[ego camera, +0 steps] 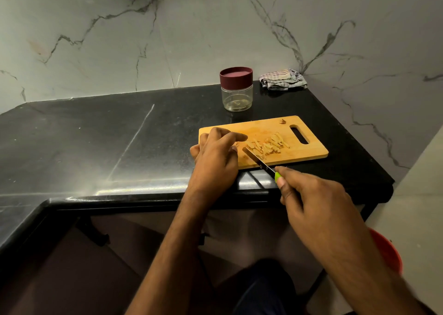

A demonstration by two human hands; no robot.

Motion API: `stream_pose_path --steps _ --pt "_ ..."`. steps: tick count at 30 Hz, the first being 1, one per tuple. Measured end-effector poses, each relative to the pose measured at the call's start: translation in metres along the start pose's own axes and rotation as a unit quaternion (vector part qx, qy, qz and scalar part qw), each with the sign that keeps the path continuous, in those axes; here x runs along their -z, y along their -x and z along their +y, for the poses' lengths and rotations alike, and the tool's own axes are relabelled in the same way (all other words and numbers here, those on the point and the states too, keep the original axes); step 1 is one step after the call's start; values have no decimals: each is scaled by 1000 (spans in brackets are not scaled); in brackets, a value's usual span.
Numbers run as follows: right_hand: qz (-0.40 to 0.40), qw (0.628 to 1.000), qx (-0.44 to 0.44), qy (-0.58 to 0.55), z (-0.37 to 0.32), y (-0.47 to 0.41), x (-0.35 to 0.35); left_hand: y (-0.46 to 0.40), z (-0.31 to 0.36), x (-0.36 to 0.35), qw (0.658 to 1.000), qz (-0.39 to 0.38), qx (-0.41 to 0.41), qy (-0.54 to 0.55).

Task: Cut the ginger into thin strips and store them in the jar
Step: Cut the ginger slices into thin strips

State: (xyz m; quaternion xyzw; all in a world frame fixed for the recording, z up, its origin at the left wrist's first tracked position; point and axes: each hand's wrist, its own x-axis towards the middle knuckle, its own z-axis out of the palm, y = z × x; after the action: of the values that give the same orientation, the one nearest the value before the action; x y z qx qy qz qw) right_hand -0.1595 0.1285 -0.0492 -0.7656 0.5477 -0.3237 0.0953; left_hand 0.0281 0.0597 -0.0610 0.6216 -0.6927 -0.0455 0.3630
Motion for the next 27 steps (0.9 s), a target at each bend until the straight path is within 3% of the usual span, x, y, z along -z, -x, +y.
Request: stream_pose_path --steps 8,20,27 --pt "-12 1000 3 0 -2 -4 -9 0 0 2 999 17 19 44" --pt "45 996 -34 69 15 -3 7 -4 6 -1 993 -81 -26 -84" --pt "48 997 -27 52 12 -2 6 -2 5 -2 994 -83 -30 -60"
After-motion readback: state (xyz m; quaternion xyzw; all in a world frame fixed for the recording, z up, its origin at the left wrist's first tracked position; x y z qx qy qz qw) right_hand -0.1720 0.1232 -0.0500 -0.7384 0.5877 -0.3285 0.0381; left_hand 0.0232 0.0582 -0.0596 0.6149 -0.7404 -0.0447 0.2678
